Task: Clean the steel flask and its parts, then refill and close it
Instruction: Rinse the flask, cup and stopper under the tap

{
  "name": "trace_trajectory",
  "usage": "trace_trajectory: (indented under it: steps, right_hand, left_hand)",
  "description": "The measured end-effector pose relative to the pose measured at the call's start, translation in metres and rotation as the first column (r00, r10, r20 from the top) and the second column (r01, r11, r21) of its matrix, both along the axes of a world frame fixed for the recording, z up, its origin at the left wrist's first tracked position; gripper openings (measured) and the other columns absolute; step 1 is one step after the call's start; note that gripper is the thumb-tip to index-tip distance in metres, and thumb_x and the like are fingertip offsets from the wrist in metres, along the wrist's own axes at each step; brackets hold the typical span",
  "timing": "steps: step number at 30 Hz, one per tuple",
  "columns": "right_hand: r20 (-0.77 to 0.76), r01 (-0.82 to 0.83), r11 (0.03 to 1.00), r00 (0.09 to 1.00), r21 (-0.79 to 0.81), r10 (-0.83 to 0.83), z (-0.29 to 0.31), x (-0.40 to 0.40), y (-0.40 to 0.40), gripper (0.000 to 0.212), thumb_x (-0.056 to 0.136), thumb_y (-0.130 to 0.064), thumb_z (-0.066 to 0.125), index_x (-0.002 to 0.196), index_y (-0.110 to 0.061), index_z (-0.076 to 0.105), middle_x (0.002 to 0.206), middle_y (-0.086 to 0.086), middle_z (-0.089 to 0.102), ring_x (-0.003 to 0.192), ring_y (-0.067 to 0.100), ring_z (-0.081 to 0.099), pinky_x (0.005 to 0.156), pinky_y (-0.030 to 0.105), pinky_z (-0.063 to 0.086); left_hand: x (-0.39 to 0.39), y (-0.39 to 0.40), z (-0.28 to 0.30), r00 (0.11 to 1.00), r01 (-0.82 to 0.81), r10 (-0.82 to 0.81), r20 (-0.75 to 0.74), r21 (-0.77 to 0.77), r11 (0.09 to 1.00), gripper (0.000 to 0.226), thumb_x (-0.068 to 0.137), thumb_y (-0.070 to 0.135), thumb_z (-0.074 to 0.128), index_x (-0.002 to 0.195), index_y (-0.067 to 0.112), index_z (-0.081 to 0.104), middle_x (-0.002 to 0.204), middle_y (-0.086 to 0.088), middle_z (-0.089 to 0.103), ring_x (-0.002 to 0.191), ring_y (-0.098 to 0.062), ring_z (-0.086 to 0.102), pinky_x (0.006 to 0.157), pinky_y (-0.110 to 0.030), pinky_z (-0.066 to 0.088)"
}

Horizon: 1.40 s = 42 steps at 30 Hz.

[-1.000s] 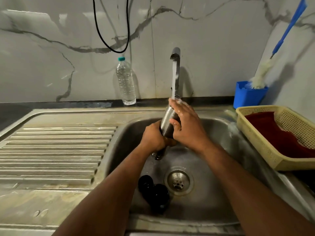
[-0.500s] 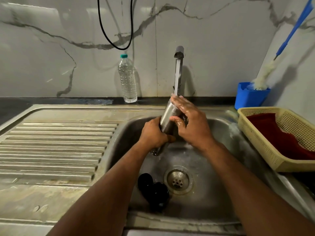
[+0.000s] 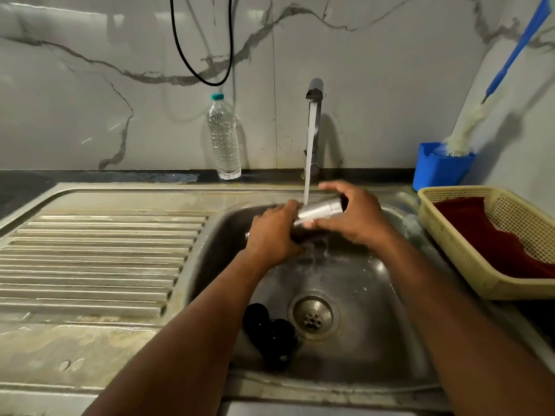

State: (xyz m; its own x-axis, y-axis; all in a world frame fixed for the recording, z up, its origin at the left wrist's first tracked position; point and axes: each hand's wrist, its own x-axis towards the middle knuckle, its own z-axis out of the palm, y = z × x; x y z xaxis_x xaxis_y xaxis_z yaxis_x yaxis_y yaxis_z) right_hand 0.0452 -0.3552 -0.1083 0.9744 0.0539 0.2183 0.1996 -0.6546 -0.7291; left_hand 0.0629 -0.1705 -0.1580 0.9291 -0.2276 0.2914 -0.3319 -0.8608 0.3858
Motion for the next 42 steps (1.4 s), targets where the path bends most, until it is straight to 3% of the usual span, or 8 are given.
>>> trace_trajectory:
  steps: [6, 12, 15, 18, 26, 28, 33, 42]
  right_hand:
    - [-0.122, -0.034, 0.813, 0.991, -0.582, -0.046, -0.010, -0.006, 0.007, 0.082, 0.063, -0.037, 0.093, 0.134, -0.025, 0.053, 0.123, 0.002, 0.064, 0.102, 0.020, 0.061, 0.087, 0.037, 0.055]
    - [-0.184, 0.083, 0.962, 0.974, -0.259, -0.134, -0.023, -0.002, -0.003, 0.079, 0.058, -0.047, 0.095, 0.123, -0.023, 0.057, 0.107, 0.001, 0.067, 0.081, 0.015, 0.070, 0.065, 0.035, 0.064]
    - [-0.356, 0.093, 0.996, 0.931, 0.014, -0.082, -0.027, -0.002, -0.005, 0.070, 0.066, -0.038, 0.093, 0.121, -0.017, 0.056, 0.099, 0.006, 0.069, 0.073, 0.022, 0.075, 0.062, 0.042, 0.066]
    - [-0.387, 0.006, 0.995, 0.921, 0.097, 0.032, -0.029, -0.005, -0.001, 0.065, 0.071, -0.030, 0.090, 0.126, -0.014, 0.059, 0.101, 0.005, 0.069, 0.081, 0.019, 0.073, 0.059, 0.031, 0.062]
    - [-0.462, -0.141, 0.806, 0.757, 0.575, 0.462, -0.025, -0.009, 0.005, 0.079, 0.061, -0.031, 0.088, 0.128, -0.004, 0.056, 0.104, 0.030, 0.073, 0.087, 0.037, 0.074, 0.073, 0.047, 0.062]
    - [-0.461, -0.163, 0.867, 0.792, 0.472, 0.400, -0.024, -0.011, 0.003, 0.084, 0.057, -0.037, 0.091, 0.129, -0.008, 0.058, 0.103, 0.020, 0.076, 0.090, 0.033, 0.075, 0.077, 0.045, 0.062]
    - [-0.081, -0.091, 0.995, 0.992, 0.032, 0.093, -0.032, -0.009, 0.020, 0.083, 0.060, -0.040, 0.096, 0.131, -0.029, 0.055, 0.106, -0.012, 0.069, 0.095, 0.008, 0.069, 0.080, 0.027, 0.057]
    - [-0.044, 0.018, 0.997, 0.999, 0.076, -0.015, -0.042, -0.001, 0.024, 0.084, 0.066, -0.035, 0.094, 0.135, -0.021, 0.049, 0.119, -0.002, 0.067, 0.105, 0.018, 0.067, 0.088, 0.038, 0.059]
  left_hand:
    - [0.001, -0.004, 0.001, 0.957, 0.029, -0.094, 0.273, 0.233, 0.972, 0.071, 0.074, 0.034, 0.088, 0.138, 0.027, 0.057, 0.134, 0.000, 0.064, 0.131, -0.025, 0.052, 0.125, -0.049, 0.026]
    - [0.001, -0.011, 0.001, 0.980, -0.066, 0.119, 0.157, -0.308, 0.949, 0.118, 0.076, 0.010, 0.085, 0.167, 0.021, 0.011, 0.173, -0.003, 0.014, 0.162, -0.024, 0.006, 0.132, -0.040, 0.002]
    - [0.001, -0.014, 0.010, 0.983, -0.157, 0.012, -0.185, -0.799, 0.580, 0.116, 0.082, 0.002, 0.081, 0.166, 0.028, 0.006, 0.161, -0.009, 0.035, 0.141, -0.028, 0.048, 0.119, -0.047, 0.044]
    - [-0.001, -0.017, 0.018, 0.932, -0.259, -0.199, -0.302, -0.942, 0.214, 0.074, 0.088, -0.002, 0.076, 0.147, 0.018, 0.037, 0.139, -0.013, 0.058, 0.116, -0.026, 0.065, 0.092, -0.042, 0.061]
    - [0.003, -0.006, 0.028, 0.832, -0.307, -0.511, -0.217, -0.946, -0.099, 0.079, 0.077, 0.014, 0.091, 0.144, 0.005, 0.051, 0.120, -0.020, 0.070, 0.110, -0.033, 0.071, 0.099, -0.054, 0.059]
    - [0.004, -0.006, 0.028, 0.821, -0.304, -0.528, -0.218, -0.949, -0.080, 0.088, 0.073, 0.014, 0.094, 0.148, 0.007, 0.048, 0.128, -0.020, 0.068, 0.116, -0.034, 0.069, 0.099, -0.054, 0.058]
    - [-0.002, -0.025, 0.025, 0.884, -0.218, -0.336, -0.326, -0.922, 0.321, 0.075, 0.076, 0.010, 0.091, 0.140, 0.019, 0.053, 0.127, -0.013, 0.070, 0.116, -0.030, 0.070, 0.098, -0.054, 0.059]
    - [-0.005, -0.011, 0.030, 0.798, -0.178, -0.484, -0.359, -0.908, 0.380, 0.043, 0.096, 0.018, 0.069, 0.138, 0.014, 0.060, 0.124, -0.012, 0.073, 0.112, -0.026, 0.071, 0.092, -0.043, 0.059]
